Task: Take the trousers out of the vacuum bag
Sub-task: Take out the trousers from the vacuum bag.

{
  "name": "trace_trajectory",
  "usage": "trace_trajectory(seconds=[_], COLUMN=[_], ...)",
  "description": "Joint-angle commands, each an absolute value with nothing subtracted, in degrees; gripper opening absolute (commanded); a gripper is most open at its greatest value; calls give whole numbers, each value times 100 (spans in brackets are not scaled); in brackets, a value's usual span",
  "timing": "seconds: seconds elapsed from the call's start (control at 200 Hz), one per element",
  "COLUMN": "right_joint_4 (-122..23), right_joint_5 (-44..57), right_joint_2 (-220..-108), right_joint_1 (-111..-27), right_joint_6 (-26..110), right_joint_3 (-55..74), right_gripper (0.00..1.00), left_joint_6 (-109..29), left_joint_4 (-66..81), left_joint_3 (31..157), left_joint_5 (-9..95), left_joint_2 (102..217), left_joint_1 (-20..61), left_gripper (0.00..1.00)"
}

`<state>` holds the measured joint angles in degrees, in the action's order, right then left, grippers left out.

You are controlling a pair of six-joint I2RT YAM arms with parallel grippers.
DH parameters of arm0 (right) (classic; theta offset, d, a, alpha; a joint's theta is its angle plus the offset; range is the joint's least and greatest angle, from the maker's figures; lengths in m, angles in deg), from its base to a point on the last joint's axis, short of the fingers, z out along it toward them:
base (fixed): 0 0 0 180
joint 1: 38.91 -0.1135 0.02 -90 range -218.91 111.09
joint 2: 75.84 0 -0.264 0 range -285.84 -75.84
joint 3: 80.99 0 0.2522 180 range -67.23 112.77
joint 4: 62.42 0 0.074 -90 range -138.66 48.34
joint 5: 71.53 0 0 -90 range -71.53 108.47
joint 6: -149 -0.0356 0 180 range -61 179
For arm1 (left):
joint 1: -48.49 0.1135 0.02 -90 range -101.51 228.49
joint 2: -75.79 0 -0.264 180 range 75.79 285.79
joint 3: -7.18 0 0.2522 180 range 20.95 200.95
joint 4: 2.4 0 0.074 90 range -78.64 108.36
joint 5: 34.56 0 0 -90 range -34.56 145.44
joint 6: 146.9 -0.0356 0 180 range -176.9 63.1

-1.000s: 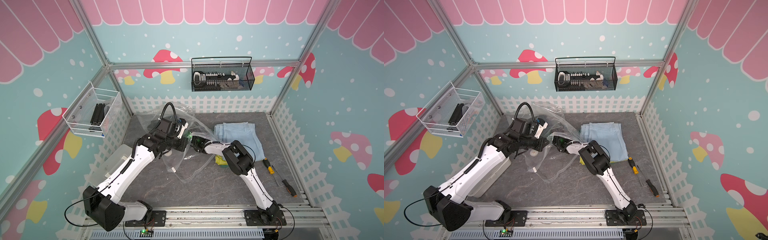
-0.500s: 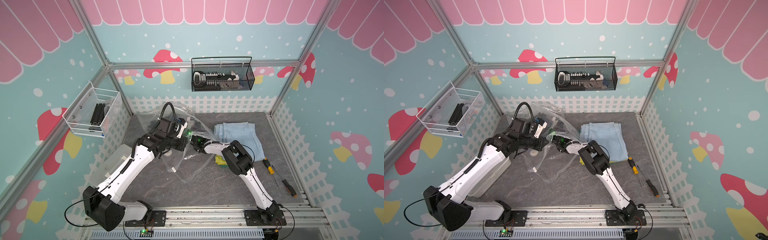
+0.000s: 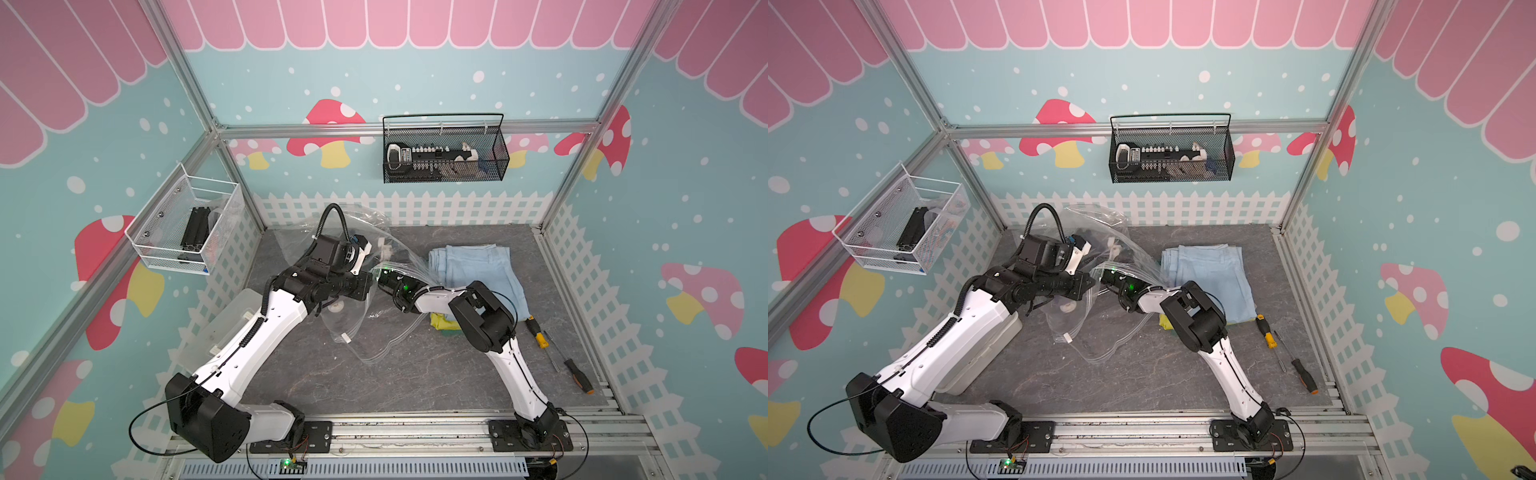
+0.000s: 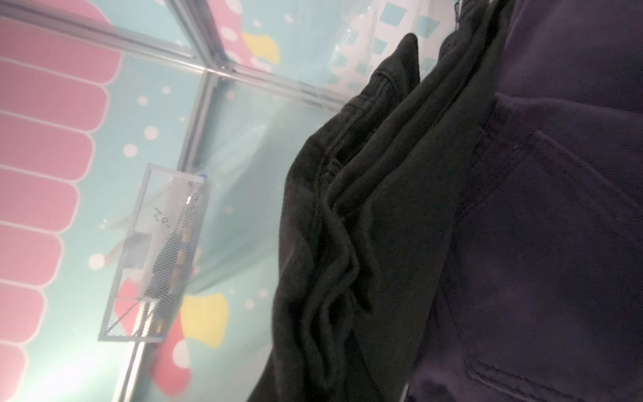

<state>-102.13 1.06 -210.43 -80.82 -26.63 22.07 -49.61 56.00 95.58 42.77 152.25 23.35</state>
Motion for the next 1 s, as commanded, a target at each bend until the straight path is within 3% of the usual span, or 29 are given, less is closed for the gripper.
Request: trace_trajectory(seconds=[0.0, 0.56, 0.996], right_joint_4=[-11415, -11249, -10247], right_joint_5=[-107, 614, 1213], right_joint_2=[-20292, -18700, -17929], right_joint_1=[-8093, -8379, -9088], right_joint_6=[-2896, -2558, -1769], right_joint_3=[2040, -662, -1398], right_gripper=[0, 0, 0], left_joint_6=[-4951, -4926, -4886], left_joint_4=[5525, 5503, 5452], left_joint_3=[9514, 9504, 9486], left_joint_5=[4366, 4287, 4175], left_joint_2=[15119, 15126, 15122], left_joint_1=[2393, 2397, 2397], left_gripper=[0, 0, 0])
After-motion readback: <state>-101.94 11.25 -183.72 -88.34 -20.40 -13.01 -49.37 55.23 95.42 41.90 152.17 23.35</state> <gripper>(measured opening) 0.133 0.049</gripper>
